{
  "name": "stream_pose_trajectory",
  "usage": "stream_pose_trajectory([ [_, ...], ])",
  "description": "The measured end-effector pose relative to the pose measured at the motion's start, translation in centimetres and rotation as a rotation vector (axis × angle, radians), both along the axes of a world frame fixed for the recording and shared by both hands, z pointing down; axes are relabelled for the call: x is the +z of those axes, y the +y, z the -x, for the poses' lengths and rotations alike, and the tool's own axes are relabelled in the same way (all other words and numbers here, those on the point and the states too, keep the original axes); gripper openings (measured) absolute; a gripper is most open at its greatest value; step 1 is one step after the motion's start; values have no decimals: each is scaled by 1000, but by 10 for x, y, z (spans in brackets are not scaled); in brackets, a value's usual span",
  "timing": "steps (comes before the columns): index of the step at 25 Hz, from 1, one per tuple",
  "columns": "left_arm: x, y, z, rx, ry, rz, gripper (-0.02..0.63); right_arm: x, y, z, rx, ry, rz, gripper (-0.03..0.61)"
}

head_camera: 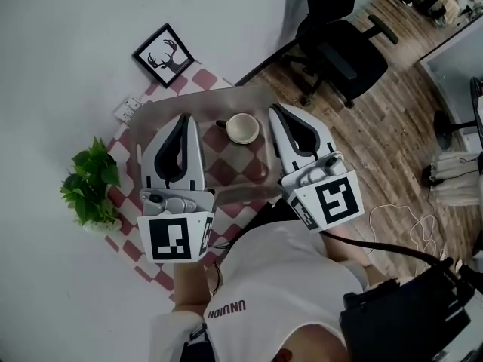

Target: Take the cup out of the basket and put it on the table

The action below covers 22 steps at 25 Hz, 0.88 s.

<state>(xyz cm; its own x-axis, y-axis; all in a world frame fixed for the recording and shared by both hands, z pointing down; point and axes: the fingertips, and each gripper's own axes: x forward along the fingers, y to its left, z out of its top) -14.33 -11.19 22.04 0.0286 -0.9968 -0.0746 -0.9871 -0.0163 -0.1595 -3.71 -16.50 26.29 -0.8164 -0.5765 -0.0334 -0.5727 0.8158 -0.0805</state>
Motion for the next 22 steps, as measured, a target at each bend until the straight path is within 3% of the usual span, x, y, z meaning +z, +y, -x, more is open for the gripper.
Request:
stream_pose_trajectory([
  [5,1,-15,5,17,-33,31,14,2,-13,4,-12,10,2,18],
  [12,41,-42,1,102,-32,197,16,1,-36,7,-41,13,1,18],
  [17,83,-55,4,186,-40,295,70,4,-46,9,-55,8,13,18],
  [22,128,-61,-5,321,-106,428,135,8,-52,5,-47,7,29,18],
])
